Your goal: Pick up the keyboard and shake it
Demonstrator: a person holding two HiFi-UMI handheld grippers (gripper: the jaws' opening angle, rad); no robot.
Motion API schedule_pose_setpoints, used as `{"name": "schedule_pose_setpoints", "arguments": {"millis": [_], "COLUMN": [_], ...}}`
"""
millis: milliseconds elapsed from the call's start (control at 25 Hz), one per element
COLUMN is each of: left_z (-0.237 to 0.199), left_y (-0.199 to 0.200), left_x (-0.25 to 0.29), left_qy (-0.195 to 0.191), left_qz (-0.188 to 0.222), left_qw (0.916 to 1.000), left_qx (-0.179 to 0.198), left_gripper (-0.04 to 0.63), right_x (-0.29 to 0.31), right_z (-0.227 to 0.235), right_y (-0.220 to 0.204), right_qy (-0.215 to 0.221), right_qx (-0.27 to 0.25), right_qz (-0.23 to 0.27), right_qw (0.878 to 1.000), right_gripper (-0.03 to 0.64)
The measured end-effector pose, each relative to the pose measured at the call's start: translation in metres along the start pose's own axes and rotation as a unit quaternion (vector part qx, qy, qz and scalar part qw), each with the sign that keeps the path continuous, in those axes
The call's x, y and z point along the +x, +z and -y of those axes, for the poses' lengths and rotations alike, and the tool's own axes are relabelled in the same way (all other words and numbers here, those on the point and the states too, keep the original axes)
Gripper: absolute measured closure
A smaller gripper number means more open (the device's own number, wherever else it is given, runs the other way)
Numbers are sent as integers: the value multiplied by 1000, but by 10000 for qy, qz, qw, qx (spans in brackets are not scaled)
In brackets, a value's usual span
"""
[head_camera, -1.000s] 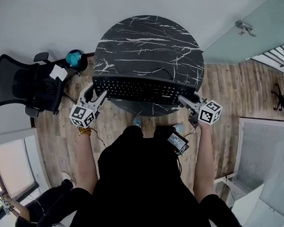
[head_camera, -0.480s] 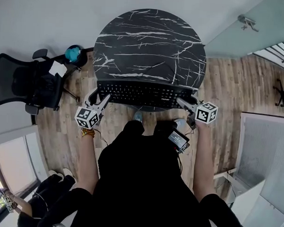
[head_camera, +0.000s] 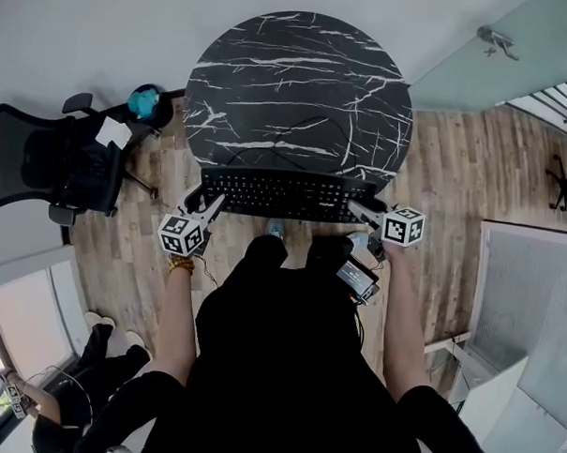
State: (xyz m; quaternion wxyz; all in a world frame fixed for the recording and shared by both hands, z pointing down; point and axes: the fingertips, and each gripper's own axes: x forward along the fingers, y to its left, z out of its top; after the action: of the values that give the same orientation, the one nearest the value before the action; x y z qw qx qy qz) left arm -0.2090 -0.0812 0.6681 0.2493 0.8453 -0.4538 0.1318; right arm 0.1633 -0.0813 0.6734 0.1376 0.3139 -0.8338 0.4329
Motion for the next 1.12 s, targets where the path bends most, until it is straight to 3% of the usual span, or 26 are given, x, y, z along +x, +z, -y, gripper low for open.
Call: {"name": "schedule_pose_setpoints", "arguments": {"millis": [680, 1120], "left_z": [-14, -25], "left_y": [-56, -71], "left_x": [21, 44], "left_qy": [175, 318], "left_qz": [-673, -1022], "left_qw": [9961, 9909], "left_qx": [-542, -812], "left_gripper": [333, 333], "right_x": [21, 34], "right_z": [36, 57], "right_y": [-53, -64], "right_qy": [-357, -621], "right_qx": [736, 1400], "right_qz": [-447, -398], "right_qw": [9956, 9874], "right_gripper": [403, 394]}}
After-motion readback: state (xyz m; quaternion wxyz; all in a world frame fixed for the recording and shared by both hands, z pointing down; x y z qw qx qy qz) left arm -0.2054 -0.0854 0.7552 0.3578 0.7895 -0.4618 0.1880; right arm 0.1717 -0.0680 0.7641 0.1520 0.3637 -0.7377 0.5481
